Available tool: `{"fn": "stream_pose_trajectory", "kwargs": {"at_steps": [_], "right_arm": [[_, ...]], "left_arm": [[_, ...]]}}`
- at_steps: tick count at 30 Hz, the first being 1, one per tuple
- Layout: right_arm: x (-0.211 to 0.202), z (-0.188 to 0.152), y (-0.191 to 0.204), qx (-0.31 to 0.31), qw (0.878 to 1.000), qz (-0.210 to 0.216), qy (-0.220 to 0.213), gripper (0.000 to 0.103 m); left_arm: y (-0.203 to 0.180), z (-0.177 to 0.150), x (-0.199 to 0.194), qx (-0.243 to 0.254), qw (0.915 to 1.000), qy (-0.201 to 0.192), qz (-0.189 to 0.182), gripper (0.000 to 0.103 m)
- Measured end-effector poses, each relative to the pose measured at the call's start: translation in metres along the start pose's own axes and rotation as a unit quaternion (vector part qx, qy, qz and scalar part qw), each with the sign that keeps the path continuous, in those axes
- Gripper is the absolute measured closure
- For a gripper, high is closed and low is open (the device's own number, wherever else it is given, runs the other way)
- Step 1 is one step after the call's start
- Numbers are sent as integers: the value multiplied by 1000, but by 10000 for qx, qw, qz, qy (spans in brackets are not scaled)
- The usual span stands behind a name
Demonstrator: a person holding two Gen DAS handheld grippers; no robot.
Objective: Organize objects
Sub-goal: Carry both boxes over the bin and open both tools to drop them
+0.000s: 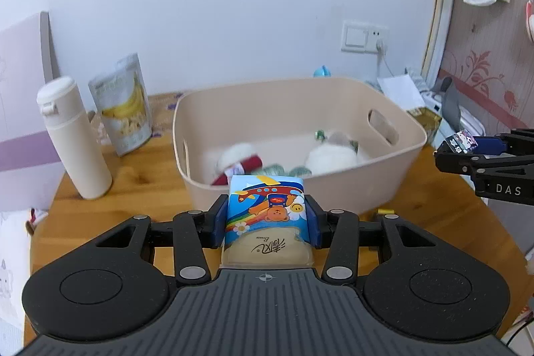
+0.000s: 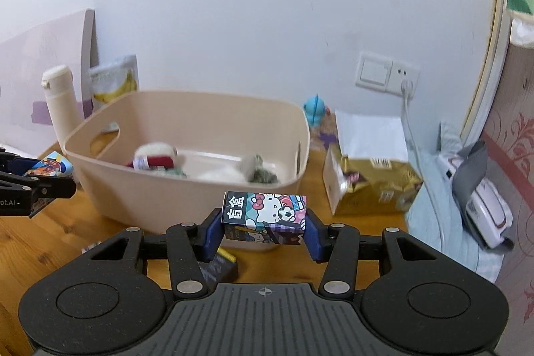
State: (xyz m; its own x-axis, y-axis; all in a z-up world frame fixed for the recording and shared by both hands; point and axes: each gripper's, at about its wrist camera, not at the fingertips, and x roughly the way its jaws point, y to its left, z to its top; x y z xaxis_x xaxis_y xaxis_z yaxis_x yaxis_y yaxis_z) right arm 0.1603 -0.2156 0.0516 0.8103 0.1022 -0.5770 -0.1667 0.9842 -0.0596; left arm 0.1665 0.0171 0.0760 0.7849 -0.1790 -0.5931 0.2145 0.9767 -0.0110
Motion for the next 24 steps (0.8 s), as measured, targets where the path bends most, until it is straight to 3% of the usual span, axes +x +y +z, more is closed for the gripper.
{"fn": "stream_pose_trajectory", "kwargs": {"at_steps": [12,24], "right_arm": [[0,29,5,-22,9995,2,-314,53],[39,45,-1,32,9998,13,-202,53]], "left_arm": [[4,32,12,73,9998,-189,1,56],[10,43,65,-22,9999,131,-62,56]]}}
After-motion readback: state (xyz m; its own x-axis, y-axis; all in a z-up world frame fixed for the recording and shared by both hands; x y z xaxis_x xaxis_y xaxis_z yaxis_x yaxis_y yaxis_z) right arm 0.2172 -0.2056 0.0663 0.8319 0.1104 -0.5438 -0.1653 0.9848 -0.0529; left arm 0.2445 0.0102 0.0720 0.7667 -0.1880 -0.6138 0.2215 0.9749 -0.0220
